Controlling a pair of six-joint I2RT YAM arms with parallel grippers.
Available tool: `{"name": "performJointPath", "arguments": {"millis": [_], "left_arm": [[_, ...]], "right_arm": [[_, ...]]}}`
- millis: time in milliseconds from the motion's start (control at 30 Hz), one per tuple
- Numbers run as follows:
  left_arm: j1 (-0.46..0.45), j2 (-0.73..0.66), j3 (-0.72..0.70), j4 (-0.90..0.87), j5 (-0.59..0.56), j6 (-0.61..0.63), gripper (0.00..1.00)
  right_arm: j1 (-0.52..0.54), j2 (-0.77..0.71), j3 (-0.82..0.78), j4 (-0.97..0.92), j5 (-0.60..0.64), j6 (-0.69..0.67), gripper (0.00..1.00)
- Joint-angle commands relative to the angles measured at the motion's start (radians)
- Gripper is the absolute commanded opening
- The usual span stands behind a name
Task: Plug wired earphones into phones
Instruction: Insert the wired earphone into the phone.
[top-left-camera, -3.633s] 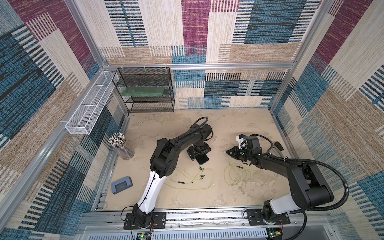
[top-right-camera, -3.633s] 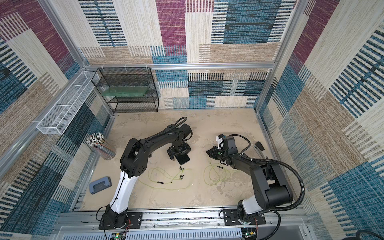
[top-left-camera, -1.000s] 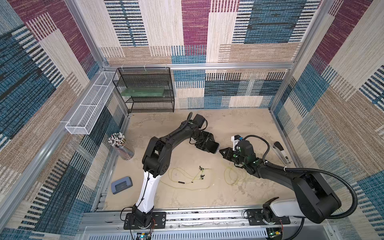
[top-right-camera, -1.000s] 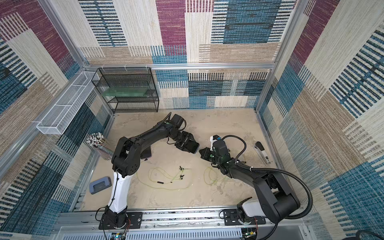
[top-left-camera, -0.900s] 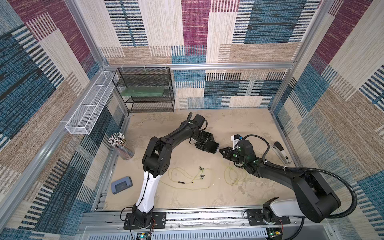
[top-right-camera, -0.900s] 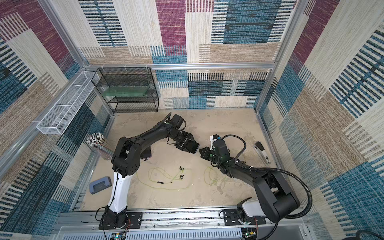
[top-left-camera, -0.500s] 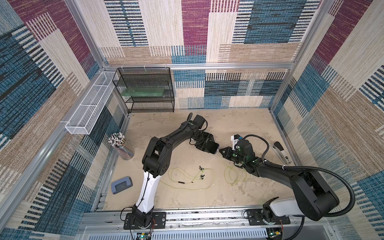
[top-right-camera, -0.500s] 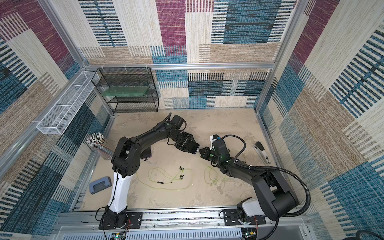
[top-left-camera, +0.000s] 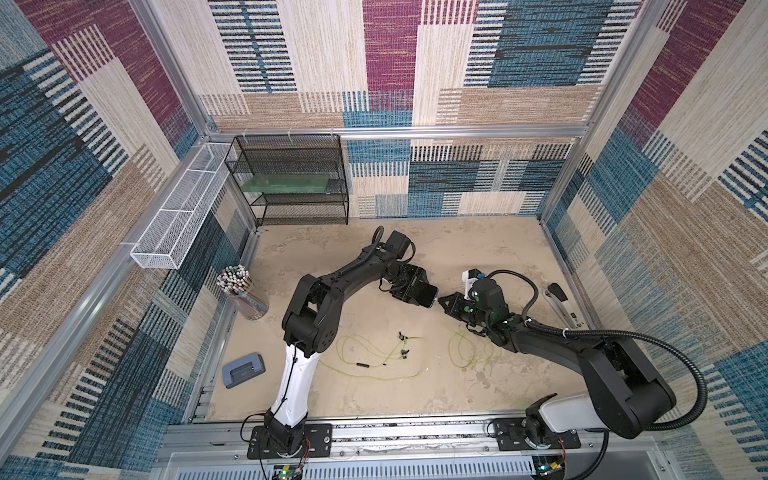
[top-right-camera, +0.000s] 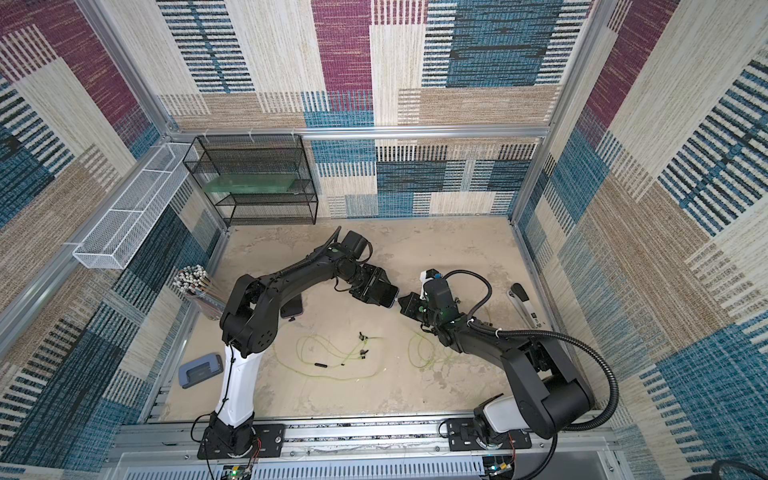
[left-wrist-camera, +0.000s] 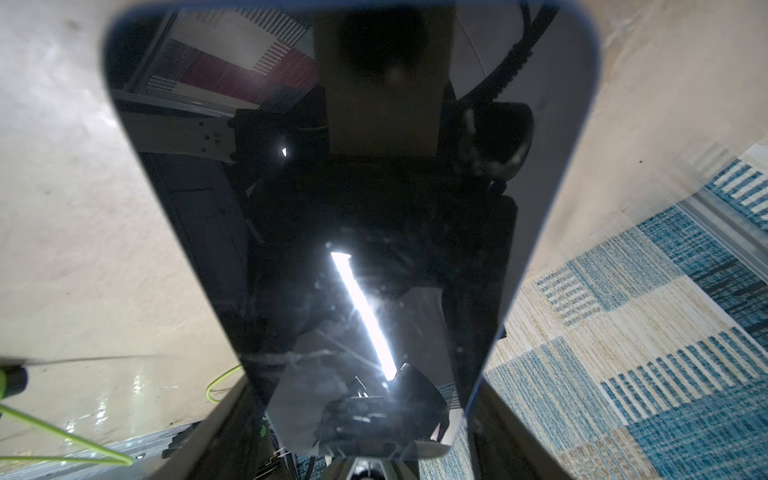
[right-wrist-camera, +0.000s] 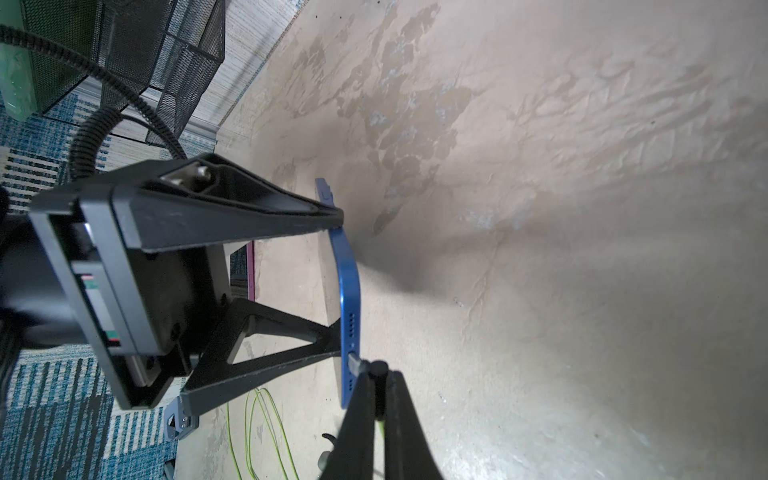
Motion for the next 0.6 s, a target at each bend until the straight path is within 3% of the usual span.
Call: {"name": "performJointPath", "arguments": {"millis": [0,567], "left_arm": [[-0.012,-0.025,-0.014,0.040,0.038,-0.051,0.08],[-0.028,-0.062,-0.073,0.118,-0.015,-0.125,0.02]], "right_arm": [[0.007,-0.003,0.012,-0.006,0.052,0.019,0.00],[0.072,0.001,0.063,-0.081,0.169,0.063,0.00]]}}
